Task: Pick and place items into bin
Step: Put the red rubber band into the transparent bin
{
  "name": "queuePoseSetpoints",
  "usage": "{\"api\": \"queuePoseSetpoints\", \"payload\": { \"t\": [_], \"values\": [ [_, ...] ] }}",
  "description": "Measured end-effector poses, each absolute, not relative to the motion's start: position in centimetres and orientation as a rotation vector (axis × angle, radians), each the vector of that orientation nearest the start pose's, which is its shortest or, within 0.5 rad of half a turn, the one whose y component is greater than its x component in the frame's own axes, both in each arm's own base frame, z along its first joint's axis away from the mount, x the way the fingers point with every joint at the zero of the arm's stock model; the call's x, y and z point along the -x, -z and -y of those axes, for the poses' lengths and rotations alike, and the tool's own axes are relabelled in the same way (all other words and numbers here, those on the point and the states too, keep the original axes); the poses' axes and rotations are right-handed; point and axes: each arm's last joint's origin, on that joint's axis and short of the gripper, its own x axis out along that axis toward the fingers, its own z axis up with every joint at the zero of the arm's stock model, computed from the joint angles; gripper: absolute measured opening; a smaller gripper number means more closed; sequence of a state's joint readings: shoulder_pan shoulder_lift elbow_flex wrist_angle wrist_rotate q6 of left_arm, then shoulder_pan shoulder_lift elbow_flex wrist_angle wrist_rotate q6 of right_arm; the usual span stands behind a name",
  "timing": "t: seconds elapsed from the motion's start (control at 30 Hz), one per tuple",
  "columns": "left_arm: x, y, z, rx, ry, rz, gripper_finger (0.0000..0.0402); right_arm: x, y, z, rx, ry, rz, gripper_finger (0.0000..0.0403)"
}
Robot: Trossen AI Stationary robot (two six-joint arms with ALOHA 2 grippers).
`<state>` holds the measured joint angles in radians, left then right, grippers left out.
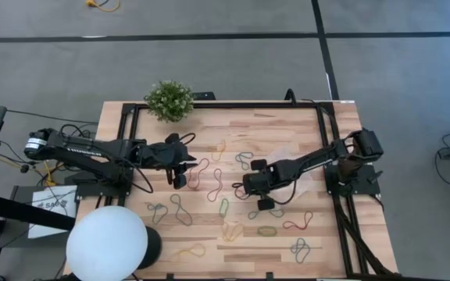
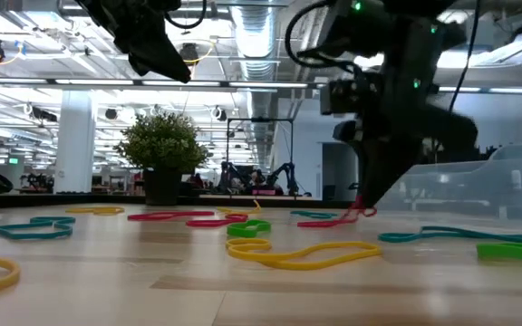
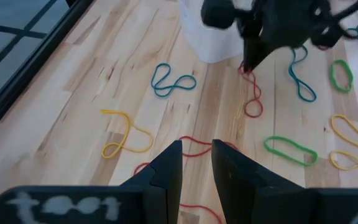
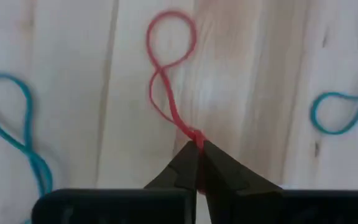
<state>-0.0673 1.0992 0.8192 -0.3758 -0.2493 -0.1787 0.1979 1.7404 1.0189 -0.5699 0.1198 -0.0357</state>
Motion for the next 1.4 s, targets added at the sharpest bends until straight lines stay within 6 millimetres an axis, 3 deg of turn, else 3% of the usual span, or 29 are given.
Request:
{"api": "queuePoseSetpoints", "payload": {
  "t": [0.27, 0.43, 0.57, 0.7, 0.8, 1.0, 1.17, 1.4],
  "values": [
    [-22.7, -26.9, 0.8, 0.108, -0.249, -0.643, 0.0077, -28.0, -21.5, -6.1, 0.270, 0.015, -1.171, 0.0003],
    [-22.6, -26.8, 0.8, 0.113, -0.253, -0.657, 0.0077, -23.7, -25.4, -5.1, 0.298, 0.247, -1.144, 0.0003],
    [-22.6, -26.8, 0.8, 0.113, -0.253, -0.656, 0.0077, -19.9, -27.0, -3.5, 0.168, 0.425, -1.199, 0.0002],
    [-22.6, -26.8, 0.8, 0.114, -0.253, -0.655, 0.0077, -17.7, -26.1, -2.7, 0.062, 0.468, -1.234, 0.0001],
    [-22.6, -26.8, 0.8, 0.114, -0.253, -0.655, 0.0077, -17.3, -24.3, -2.4, 0.038, 0.433, -1.246, 0.0001],
    [-22.6, -26.8, 0.8, 0.114, -0.253, -0.654, 0.0077, -18.5, -21.1, -2.7, 0.031, 0.292, -1.209, 0.0001],
    [-22.6, -26.8, 0.8, 0.114, -0.253, -0.654, 0.0077, -19.3, -19.7, -2.7, 0.057, 0.320, -1.281, 0.0012],
    [-22.6, -26.8, 0.8, 0.111, -0.252, -0.653, 0.0077, -20.4, -17.4, -1.9, 0.066, 0.379, -1.408, 0.0062]
  ]
}}
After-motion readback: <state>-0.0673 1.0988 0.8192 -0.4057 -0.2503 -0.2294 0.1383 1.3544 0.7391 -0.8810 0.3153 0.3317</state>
